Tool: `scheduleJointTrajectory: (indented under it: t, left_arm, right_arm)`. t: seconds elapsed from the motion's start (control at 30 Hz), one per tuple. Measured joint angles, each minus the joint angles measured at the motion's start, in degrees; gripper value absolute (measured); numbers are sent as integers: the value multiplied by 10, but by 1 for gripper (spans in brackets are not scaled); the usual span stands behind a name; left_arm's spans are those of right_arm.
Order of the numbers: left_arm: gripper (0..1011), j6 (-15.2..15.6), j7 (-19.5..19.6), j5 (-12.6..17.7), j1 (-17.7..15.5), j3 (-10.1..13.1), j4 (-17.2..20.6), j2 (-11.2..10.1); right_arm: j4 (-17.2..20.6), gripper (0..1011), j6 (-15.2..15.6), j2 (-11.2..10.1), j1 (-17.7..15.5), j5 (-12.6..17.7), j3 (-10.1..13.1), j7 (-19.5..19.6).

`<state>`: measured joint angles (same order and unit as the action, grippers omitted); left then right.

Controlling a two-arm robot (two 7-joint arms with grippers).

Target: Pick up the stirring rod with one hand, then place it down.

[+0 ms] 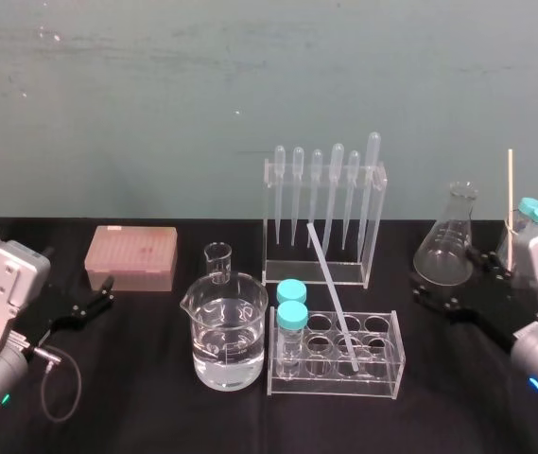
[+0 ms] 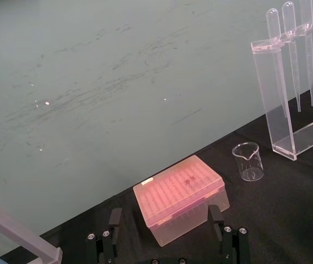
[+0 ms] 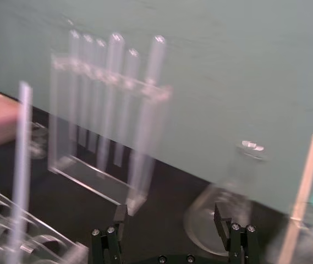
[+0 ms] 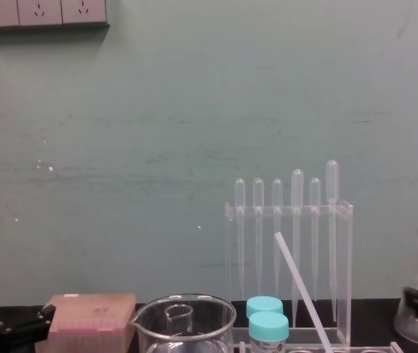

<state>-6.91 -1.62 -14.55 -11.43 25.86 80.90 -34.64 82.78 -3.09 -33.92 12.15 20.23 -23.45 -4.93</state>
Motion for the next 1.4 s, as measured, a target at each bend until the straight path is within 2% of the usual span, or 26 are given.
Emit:
scheduleJointTrajectory:
  t: [0.13, 0.27, 0.3, 0.43, 0.53, 0.77, 0.97, 1.13, 1.4]
  left_arm:
    - [1000, 0, 0, 0, 0, 0, 0, 0]
    - [1000, 0, 0, 0, 0, 0, 0, 0]
    - [1000, 0, 0, 0, 0, 0, 0, 0]
    - [1000, 0, 0, 0, 0, 0, 0, 0]
    - [1000, 0, 0, 0, 0, 0, 0, 0]
    - [1000, 0, 0, 0, 0, 0, 0, 0]
    - [1000, 0, 0, 0, 0, 0, 0, 0]
    - [1000, 0, 0, 0, 0, 0, 0, 0]
    - [1000, 0, 0, 0, 0, 0, 0, 0]
  right_arm:
    - [19, 1003, 48, 15, 13, 68, 11, -69]
    - [27, 1003, 76, 28, 29, 98, 10, -116]
    - [27, 1003, 76, 28, 29, 98, 10, -116]
    - [25, 1003, 99, 40, 49, 113, 0, -164]
    - [13, 1003, 115, 51, 66, 114, -11, -189]
    - [-29, 1003, 128, 79, 104, 102, -35, -212]
    - [-66, 1003, 129, 103, 131, 92, -44, -216]
    - [-95, 1003, 142, 122, 149, 80, -50, -210]
    - [-104, 1003, 147, 128, 154, 72, -50, -202]
